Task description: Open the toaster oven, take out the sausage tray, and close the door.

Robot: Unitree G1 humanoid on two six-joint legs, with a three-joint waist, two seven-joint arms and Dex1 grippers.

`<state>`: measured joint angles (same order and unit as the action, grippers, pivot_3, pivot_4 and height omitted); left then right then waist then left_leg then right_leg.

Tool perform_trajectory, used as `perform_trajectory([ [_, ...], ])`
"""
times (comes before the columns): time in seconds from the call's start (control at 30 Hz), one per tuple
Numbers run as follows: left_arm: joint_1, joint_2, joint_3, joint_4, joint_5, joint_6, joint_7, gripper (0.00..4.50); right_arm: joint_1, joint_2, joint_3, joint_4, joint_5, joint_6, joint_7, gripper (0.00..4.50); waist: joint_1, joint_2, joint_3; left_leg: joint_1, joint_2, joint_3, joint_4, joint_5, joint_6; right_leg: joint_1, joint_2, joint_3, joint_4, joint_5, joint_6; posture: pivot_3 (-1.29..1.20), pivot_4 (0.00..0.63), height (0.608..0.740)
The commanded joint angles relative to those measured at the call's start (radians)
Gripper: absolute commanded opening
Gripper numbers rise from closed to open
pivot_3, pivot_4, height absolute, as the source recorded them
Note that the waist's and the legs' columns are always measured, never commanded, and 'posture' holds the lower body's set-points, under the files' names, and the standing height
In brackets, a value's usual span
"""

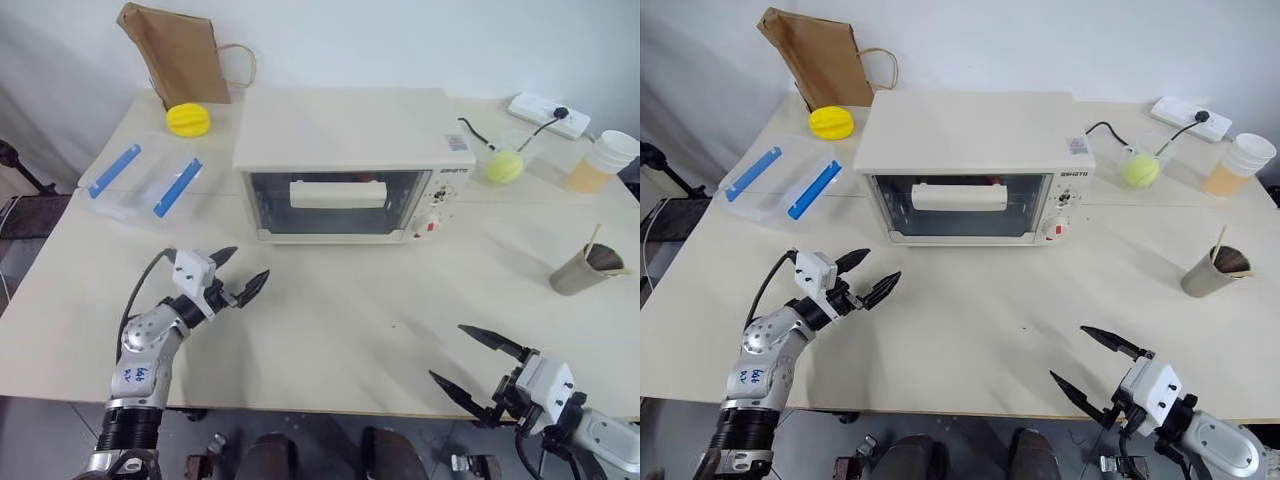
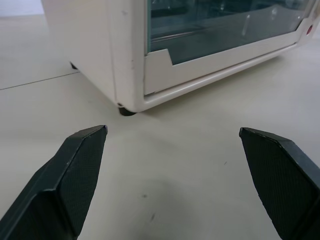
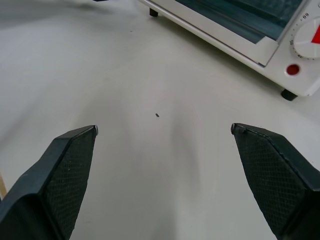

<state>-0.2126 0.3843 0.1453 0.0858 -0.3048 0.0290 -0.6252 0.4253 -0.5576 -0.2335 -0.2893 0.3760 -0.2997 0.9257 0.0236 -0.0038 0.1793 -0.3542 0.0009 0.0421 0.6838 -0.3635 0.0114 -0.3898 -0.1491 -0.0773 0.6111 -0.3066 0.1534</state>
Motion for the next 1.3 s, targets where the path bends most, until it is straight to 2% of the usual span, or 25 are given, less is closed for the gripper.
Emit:
perform_trajectory([
  [0.03,0.013,-0.004,0.013,-0.042,0.0,-0.044,0.011,4.49,-0.017,-0.001,0.007,-0.025,0.028,0.024,-0.009,4.5,-0.001,0.0,0.0,0.0,0.0,0.0,0.0,0.0,0.0,0.0,0.0,0.0,0.0,0.0,0.0,0.0,0.15,0.74],
  [0.1,0.02,-0.003,0.036,-0.058,-0.018,-0.046,0.018,4.49,-0.042,-0.001,0.012,-0.05,0.058,0.071,-0.026,4.5,0.0,0.0,0.0,0.0,0.0,0.0,0.0,0.0,0.0,0.0,0.0,0.0,0.0,0.0,0.0,0.0,0.15,0.74],
  [0.17,0.05,0.025,0.084,-0.109,-0.147,-0.032,-0.099,4.49,-0.11,-0.006,0.027,-0.106,0.127,0.18,-0.067,4.5,-0.009,-0.001,0.0,0.0,0.0,0.0,0.0,0.0,0.0,0.0,0.0,0.0,0.0,0.0,0.0,0.0,0.15,0.74],
  [0.2,0.077,0.06,0.11,-0.133,-0.237,0.015,-0.196,4.49,-0.15,-0.017,0.039,-0.134,0.168,0.26,-0.092,4.5,-0.013,-0.001,0.0,0.0,0.002,0.001,0.0,0.0,0.0,-0.001,0.0,0.0,0.0,0.0,-0.001,0.0,0.15,0.74],
  [0.33,0.127,0.2,0.233,-0.109,-0.366,0.152,-0.289,4.49,-0.385,-0.064,0.098,-0.189,0.342,0.562,-0.152,4.5,-0.026,0.0,0.0,0.001,0.01,0.0,0.001,0.001,-0.002,-0.001,0.001,-0.002,0.001,0.002,-0.004,0.0,0.15,0.74],
  [0.5,0.168,0.289,0.26,-0.15,-0.465,0.282,-0.396,4.49,-0.59,-0.046,0.147,-0.153,0.375,0.705,-0.192,4.5,-0.014,0.0,0.0,0.0,0.01,-0.002,0.001,0.001,-0.002,-0.001,0.001,-0.003,0.001,0.002,-0.005,0.0,0.15,0.74],
  [0.67,0.18,0.296,0.267,-0.186,-0.501,0.348,-0.409,4.49,-0.757,0.007,0.177,-0.068,0.335,0.738,-0.225,4.5,-0.012,0.0,0.001,-0.002,0.009,-0.002,0.001,-0.001,-0.001,-0.002,0.001,-0.004,0.001,0.002,-0.004,0.0,0.15,0.74],
  [0.83,0.212,0.263,0.261,-0.241,-0.498,0.352,-0.391,4.49,-0.834,0.047,0.217,-0.008,0.284,0.72,-0.196,4.5,-0.017,0.0,0.0,-0.003,0.007,-0.002,0.0,-0.002,-0.002,-0.003,0.001,-0.01,0.001,0.002,-0.004,0.0,0.15,0.74],
  [1.0,0.223,0.248,0.268,-0.265,-0.504,0.362,-0.386,4.49,-0.849,0.077,0.217,-0.008,0.277,0.704,-0.17,4.5,-0.027,0.0,0.001,-0.004,0.005,-0.003,0.0,-0.002,-0.002,-0.003,0.001,-0.013,0.001,0.002,-0.004,0.0,0.15,0.74],
  [1.2,0.228,0.246,0.28,-0.277,-0.536,0.38,-0.392,4.49,-0.814,0.077,0.262,-0.032,0.218,0.592,-0.046,4.5,-0.027,0.0,0.001,-0.003,0.005,-0.003,0.0,-0.002,-0.002,-0.003,0.001,-0.013,0.001,0.002,-0.004,0.0,0.15,0.74],
  [1.3,0.233,0.248,0.283,-0.281,-0.53,0.36,-0.402,4.49,-0.803,0.072,0.26,-0.028,0.204,0.602,-0.052,4.5,-0.027,0.0,0.001,-0.003,0.005,-0.003,0.0,-0.002,-0.002,-0.003,0.001,-0.013,0.001,0.002,-0.004,0.0,0.15,0.74],
])
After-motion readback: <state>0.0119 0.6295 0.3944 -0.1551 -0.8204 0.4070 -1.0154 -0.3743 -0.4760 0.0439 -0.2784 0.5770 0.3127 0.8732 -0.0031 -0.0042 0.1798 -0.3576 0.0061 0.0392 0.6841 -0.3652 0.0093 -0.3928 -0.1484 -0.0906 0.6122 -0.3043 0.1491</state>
